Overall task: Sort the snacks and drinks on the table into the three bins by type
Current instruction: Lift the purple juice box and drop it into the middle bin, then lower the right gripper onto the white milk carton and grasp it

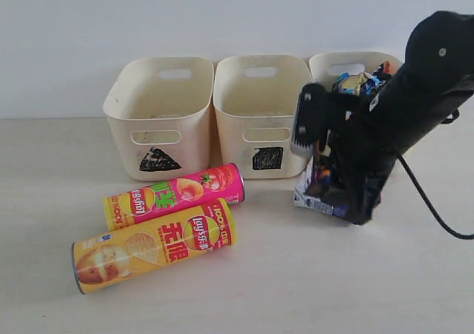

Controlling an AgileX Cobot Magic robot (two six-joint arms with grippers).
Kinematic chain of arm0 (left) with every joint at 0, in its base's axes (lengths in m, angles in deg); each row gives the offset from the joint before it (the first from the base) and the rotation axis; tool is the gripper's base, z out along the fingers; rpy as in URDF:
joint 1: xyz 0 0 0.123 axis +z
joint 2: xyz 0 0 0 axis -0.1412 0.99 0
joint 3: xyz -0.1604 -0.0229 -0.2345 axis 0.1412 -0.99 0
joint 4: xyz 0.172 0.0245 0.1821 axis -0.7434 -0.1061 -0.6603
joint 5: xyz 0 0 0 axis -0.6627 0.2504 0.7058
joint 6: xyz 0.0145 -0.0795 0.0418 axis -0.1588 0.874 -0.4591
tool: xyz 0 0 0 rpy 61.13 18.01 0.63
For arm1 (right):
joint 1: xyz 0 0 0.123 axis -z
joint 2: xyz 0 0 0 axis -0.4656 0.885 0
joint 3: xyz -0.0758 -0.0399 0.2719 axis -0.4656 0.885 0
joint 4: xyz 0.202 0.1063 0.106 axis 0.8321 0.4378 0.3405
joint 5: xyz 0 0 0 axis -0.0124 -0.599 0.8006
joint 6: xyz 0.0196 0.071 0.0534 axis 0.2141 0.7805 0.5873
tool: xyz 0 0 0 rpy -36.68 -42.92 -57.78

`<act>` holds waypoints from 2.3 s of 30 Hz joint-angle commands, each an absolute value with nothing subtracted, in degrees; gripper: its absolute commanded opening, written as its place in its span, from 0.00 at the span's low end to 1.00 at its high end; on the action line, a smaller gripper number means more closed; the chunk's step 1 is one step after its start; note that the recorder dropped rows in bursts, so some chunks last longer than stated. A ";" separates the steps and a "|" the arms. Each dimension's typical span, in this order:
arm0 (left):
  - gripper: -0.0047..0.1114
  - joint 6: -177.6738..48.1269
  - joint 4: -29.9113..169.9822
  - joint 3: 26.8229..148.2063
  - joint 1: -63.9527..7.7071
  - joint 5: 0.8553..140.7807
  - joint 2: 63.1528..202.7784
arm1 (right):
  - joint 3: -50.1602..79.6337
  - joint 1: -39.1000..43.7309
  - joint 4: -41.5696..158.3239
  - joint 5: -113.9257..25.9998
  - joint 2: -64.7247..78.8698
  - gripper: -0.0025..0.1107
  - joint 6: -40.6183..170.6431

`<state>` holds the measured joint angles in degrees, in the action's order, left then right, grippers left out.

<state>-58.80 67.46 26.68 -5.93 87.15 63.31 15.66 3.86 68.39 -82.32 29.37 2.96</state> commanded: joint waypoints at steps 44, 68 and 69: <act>0.08 -58.87 67.70 26.82 -5.96 86.91 63.15 | -23.31 3.84 78.15 -66.42 54.06 0.81 26.63; 0.08 -58.87 67.70 26.82 -5.96 86.69 63.15 | -23.03 11.21 74.21 -113.93 46.46 0.08 20.26; 0.08 -58.87 67.70 26.82 -5.96 86.69 63.15 | -22.65 11.21 74.54 -113.93 47.00 0.20 18.77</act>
<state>-58.80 67.46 26.68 -5.93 87.15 63.31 -23.00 10.93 71.93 -113.38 47.14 21.75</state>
